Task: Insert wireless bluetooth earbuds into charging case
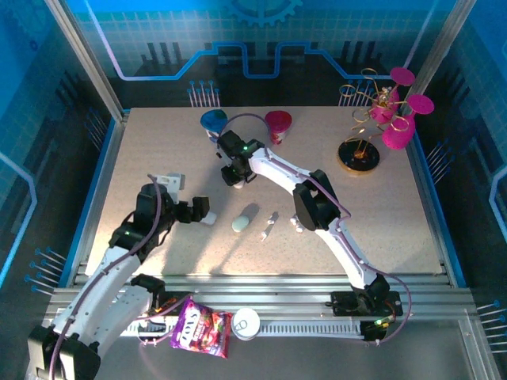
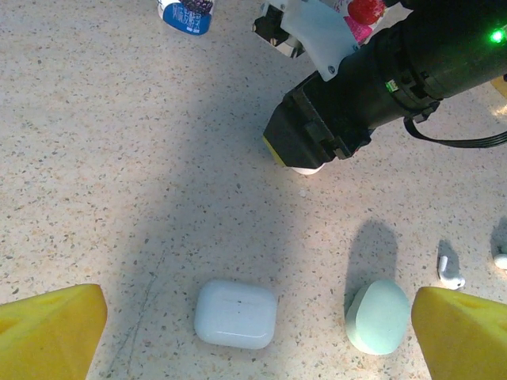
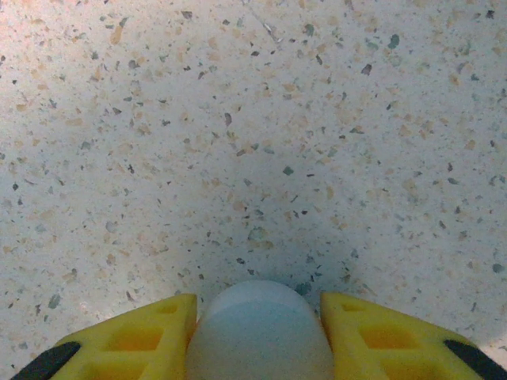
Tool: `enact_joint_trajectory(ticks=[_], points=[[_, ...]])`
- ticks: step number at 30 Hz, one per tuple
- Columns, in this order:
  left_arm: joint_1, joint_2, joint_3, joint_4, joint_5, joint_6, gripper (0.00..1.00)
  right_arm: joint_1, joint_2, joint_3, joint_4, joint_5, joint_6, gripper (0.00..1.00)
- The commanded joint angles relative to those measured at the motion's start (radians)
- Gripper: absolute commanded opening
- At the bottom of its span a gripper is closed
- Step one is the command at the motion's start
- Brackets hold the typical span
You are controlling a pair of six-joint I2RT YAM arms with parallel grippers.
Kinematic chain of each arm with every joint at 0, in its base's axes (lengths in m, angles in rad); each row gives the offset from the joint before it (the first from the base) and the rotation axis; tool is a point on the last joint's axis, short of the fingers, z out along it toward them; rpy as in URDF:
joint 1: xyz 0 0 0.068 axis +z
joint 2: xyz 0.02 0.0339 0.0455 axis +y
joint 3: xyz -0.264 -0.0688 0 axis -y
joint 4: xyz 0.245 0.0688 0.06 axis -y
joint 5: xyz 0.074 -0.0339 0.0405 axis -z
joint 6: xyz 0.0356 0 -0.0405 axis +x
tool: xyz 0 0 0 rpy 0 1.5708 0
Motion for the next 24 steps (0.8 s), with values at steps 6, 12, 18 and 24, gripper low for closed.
enact_joint_trajectory(ticks=[6,12,18,24], points=[[-0.106,0.012,-0.141,0.372,-0.034,0.005,0.99,-0.063,-0.295,-0.341,0.197,-0.167,0.151,0.34],[-0.277,0.116,-0.189,0.663,-0.178,0.148,0.99,-0.134,-0.554,-0.694,0.426,-0.273,0.314,0.33],[-0.496,0.352,-0.179,1.008,-0.388,0.523,0.99,-0.219,-0.763,-0.989,0.66,-0.409,0.542,0.32],[-0.592,0.639,-0.096,1.302,-0.399,0.765,0.99,-0.24,-0.91,-1.151,0.769,-0.43,0.673,0.32]])
